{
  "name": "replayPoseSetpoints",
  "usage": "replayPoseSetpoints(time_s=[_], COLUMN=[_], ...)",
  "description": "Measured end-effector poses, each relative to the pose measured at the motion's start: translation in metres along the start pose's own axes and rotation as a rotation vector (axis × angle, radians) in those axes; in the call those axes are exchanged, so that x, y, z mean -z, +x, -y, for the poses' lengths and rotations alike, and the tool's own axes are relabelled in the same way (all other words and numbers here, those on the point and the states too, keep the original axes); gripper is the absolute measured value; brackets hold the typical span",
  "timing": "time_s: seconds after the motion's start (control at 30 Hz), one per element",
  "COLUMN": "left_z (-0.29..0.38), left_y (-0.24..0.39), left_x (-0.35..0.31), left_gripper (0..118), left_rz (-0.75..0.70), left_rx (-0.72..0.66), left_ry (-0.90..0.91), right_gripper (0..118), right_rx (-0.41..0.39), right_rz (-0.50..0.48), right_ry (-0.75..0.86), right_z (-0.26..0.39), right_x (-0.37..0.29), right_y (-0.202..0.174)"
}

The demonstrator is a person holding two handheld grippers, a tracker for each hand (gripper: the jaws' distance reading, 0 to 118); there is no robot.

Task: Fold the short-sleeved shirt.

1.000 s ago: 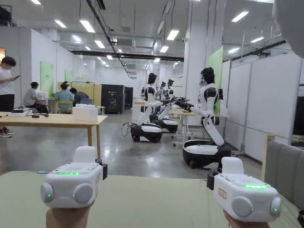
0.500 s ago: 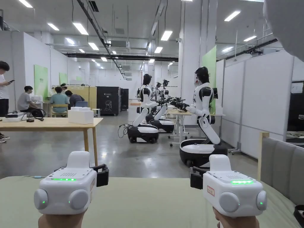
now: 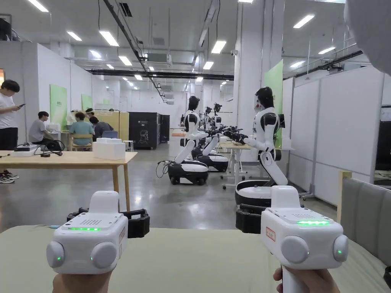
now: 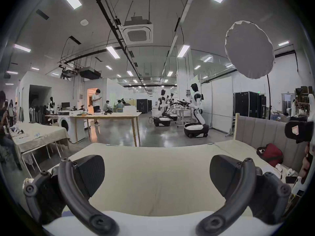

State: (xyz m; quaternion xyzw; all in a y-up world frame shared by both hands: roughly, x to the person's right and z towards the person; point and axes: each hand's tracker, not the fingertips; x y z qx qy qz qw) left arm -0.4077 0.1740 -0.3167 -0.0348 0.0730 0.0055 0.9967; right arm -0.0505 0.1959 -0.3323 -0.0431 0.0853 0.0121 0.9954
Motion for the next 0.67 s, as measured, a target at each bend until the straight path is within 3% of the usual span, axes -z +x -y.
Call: replayPoseSetpoints(time_s=[0.2,0.67], left_z=[0.003,0.000], left_y=[-0.002,0.006], left_x=[0.002,-0.001], left_gripper=[118,118], left_rz=[-0.015,-0.008], left_rx=[-0.017,-0.018], left_ry=[-0.009,0.000], right_gripper=[118,118], right_rx=[0.063,0.039], right_rz=[-0.007,0.012], right_ry=[-0.041,-0.027], right_z=[0.002,0.015], right_x=[-0.001,-0.001], right_y=[0.001,-0.007])
